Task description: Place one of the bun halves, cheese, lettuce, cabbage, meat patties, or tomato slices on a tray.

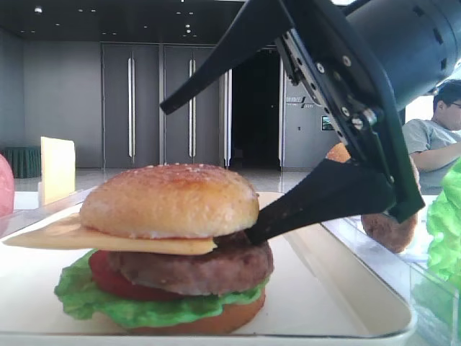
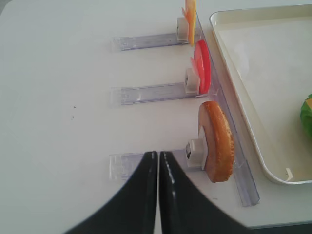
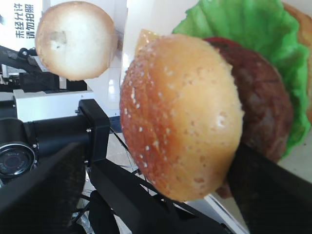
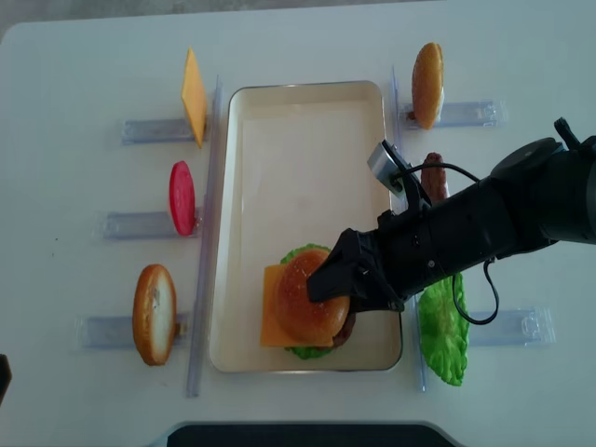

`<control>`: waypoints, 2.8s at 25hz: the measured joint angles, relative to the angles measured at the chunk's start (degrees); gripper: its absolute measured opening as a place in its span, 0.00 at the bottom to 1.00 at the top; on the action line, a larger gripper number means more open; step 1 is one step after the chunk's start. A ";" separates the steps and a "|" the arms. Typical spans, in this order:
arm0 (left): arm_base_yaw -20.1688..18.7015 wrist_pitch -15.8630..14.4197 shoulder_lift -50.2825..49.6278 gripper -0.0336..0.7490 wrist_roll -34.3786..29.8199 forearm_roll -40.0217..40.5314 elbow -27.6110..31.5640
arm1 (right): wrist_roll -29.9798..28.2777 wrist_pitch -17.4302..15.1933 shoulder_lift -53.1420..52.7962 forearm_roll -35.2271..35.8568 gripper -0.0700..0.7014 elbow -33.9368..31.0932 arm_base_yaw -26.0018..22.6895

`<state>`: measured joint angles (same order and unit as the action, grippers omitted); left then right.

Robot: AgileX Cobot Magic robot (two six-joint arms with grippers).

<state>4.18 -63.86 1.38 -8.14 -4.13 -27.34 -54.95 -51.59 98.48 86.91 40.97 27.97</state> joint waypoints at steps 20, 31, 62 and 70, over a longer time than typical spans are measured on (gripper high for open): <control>0.00 0.00 0.00 0.04 0.00 0.00 0.00 | 19.87 5.33 -11.05 -22.58 0.86 5.33 0.00; 0.00 0.00 0.00 0.04 0.00 0.00 0.00 | 46.10 -1.91 -13.02 -57.83 0.86 25.44 0.00; 0.00 0.00 0.00 0.04 0.00 0.00 0.00 | 62.67 -18.06 -3.20 -87.68 0.86 42.78 -33.89; 0.00 0.00 0.00 0.04 0.00 -0.01 0.00 | 62.41 -18.19 -3.20 -90.05 0.86 42.78 -36.63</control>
<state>4.18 -63.86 1.38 -8.14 -4.14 -27.34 7.46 -69.78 95.28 -3.14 83.75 -8.66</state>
